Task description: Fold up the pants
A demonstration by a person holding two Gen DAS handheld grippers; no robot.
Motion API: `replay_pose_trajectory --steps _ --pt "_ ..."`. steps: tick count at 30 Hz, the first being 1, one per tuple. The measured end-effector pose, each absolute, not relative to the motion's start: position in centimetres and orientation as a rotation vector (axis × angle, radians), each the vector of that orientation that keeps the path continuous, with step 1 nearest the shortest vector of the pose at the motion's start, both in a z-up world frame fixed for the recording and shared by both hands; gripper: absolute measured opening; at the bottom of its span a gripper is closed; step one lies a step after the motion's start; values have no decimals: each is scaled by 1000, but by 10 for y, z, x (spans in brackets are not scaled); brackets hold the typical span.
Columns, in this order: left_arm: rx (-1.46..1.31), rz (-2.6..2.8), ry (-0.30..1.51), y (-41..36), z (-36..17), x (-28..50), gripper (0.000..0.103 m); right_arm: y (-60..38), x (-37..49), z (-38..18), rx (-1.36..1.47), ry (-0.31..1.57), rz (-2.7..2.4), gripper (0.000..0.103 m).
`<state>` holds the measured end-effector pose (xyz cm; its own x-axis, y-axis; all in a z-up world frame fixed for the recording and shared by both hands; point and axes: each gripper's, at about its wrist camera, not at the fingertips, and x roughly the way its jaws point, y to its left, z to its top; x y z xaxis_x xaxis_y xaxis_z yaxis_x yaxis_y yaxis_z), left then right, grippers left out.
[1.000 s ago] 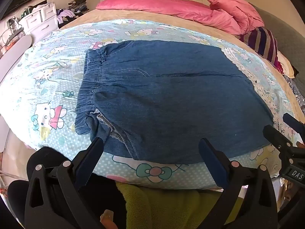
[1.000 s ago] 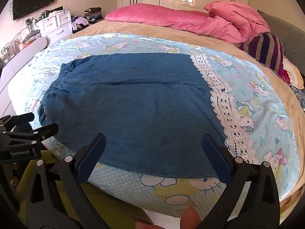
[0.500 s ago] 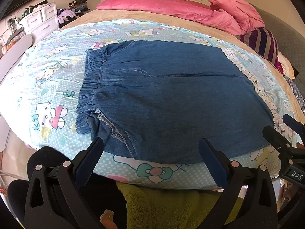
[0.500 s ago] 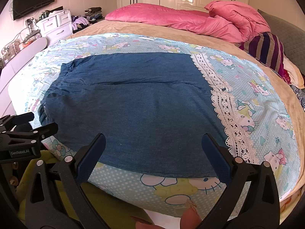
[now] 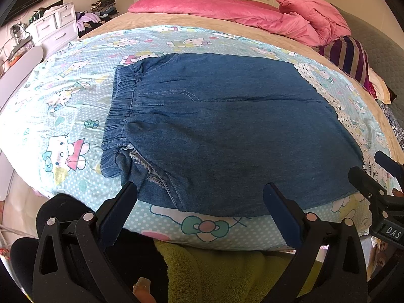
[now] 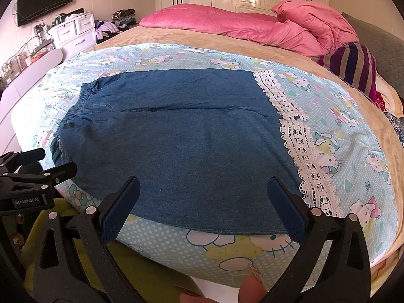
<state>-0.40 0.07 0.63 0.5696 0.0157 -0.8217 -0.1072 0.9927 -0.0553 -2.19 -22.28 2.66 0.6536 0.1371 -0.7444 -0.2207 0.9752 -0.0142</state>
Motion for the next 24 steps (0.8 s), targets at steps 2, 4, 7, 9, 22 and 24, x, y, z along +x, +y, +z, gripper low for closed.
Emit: replay_pose_trajectory --steps 2,4,7,9,22,24 --pt "-104 72 963 0 6 -4 99 -223 -23 27 -107 835 203 95" --pt "-104 72 964 1 6 -4 99 -223 -22 26 -107 834 204 95" --pt "-104 75 964 1 6 -4 99 -223 -22 27 -107 834 203 95" --pt "-104 75 964 1 6 -4 99 -223 -22 27 -107 834 203 95" --pt "-100 83 969 1 2 -2 99 -221 -20 26 -109 837 206 95" --pt "-102 84 969 2 1 -1 99 -221 -19 26 -110 836 207 95"
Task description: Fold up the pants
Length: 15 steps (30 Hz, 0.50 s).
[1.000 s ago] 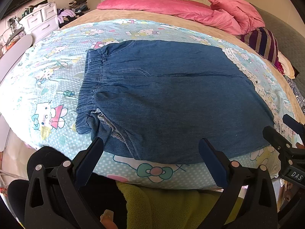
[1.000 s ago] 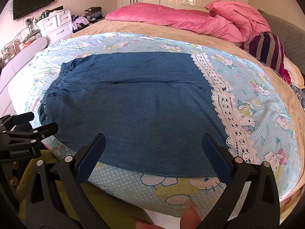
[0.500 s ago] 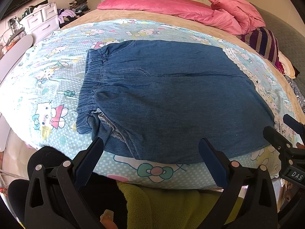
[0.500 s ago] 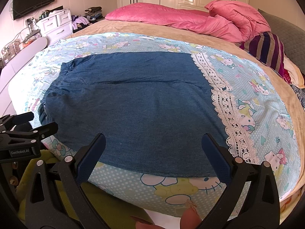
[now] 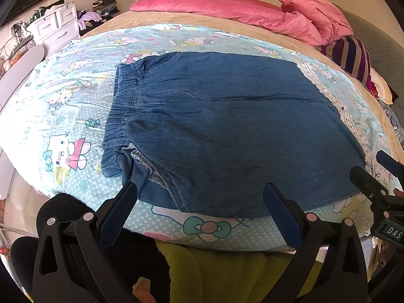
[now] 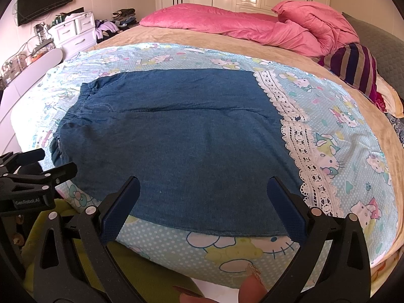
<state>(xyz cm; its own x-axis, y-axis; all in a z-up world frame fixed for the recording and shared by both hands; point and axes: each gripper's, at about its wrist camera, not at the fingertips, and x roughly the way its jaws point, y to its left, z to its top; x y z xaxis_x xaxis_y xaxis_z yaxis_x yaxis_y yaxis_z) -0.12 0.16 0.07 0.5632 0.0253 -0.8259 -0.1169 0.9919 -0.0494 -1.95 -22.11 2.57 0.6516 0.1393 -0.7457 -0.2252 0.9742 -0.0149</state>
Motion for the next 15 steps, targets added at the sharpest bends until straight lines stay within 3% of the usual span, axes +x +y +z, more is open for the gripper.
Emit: replay_pose_trajectory --steps 15 --pt "-124 117 962 18 1 15 99 -210 -1 24 -129 842 235 95"
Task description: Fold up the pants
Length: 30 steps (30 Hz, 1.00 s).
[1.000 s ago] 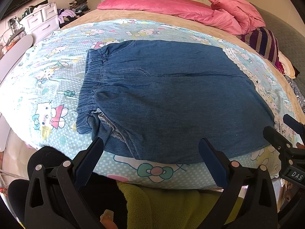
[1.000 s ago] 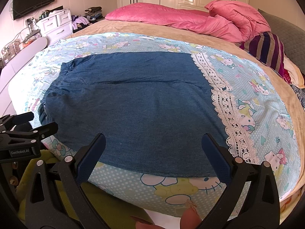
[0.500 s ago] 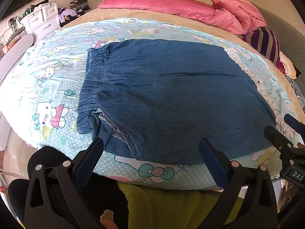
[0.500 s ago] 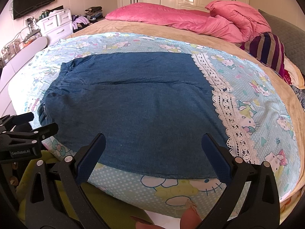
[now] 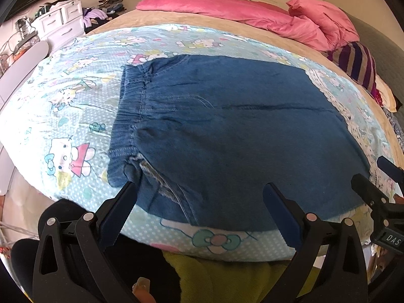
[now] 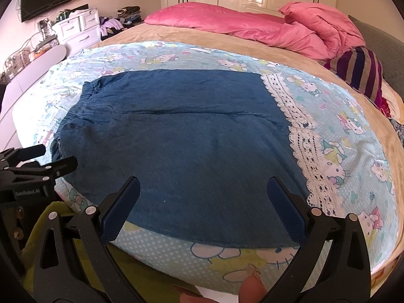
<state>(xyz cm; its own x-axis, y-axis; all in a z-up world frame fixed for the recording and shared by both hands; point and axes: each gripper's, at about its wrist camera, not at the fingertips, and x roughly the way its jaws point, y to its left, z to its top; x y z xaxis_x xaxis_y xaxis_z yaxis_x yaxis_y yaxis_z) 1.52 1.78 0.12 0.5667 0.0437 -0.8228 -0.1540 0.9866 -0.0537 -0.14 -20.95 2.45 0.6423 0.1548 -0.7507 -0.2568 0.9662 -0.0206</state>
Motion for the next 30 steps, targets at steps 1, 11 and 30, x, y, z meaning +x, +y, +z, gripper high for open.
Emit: replay_pose_trajectory --steps 1,11,30 --pt "-123 119 962 19 2 17 99 -208 1 25 -134 839 239 95" --pt "-146 166 951 52 10 62 99 -182 42 34 -180 797 281 95" --pt "-231 291 992 159 -11 168 99 -108 146 31 -314 792 411 95"
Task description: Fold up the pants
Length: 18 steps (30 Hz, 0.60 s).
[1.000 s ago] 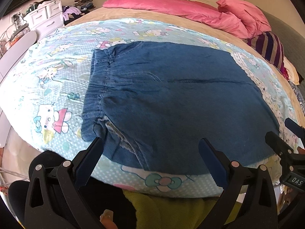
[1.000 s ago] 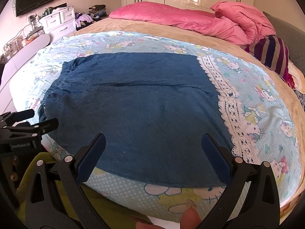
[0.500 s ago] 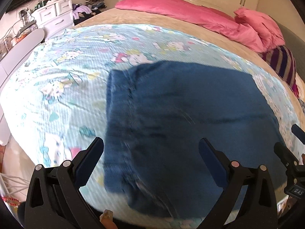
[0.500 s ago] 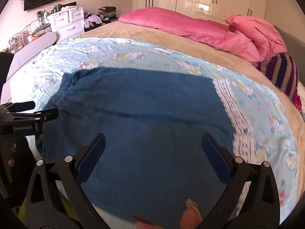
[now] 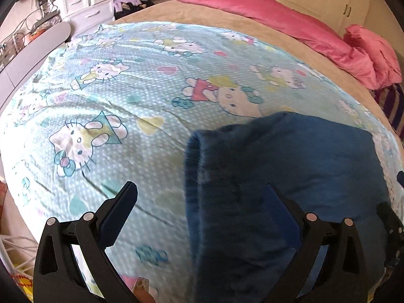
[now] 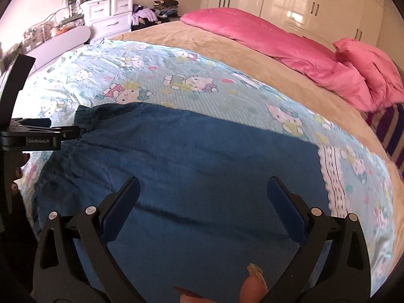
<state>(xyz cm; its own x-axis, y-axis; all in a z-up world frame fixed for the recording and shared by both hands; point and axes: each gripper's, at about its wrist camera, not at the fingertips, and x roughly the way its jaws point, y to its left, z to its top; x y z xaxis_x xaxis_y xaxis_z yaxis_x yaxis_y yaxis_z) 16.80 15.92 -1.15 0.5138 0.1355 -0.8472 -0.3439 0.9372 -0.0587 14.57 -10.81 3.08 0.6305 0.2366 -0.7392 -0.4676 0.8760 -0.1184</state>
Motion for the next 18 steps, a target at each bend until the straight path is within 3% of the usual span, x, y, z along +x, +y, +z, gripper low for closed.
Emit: replay_pose_trajectory --steps 15,17,18 --pt "-196 224 988 178 -34 210 98 -63 232 3 -439 876 578 95" --pt "-192 217 987 178 -37 213 91 -59 244 -3 -446 900 592 95" --pt "-192 207 987 178 -38 214 76 -56 250 -7 -450 912 597 95"
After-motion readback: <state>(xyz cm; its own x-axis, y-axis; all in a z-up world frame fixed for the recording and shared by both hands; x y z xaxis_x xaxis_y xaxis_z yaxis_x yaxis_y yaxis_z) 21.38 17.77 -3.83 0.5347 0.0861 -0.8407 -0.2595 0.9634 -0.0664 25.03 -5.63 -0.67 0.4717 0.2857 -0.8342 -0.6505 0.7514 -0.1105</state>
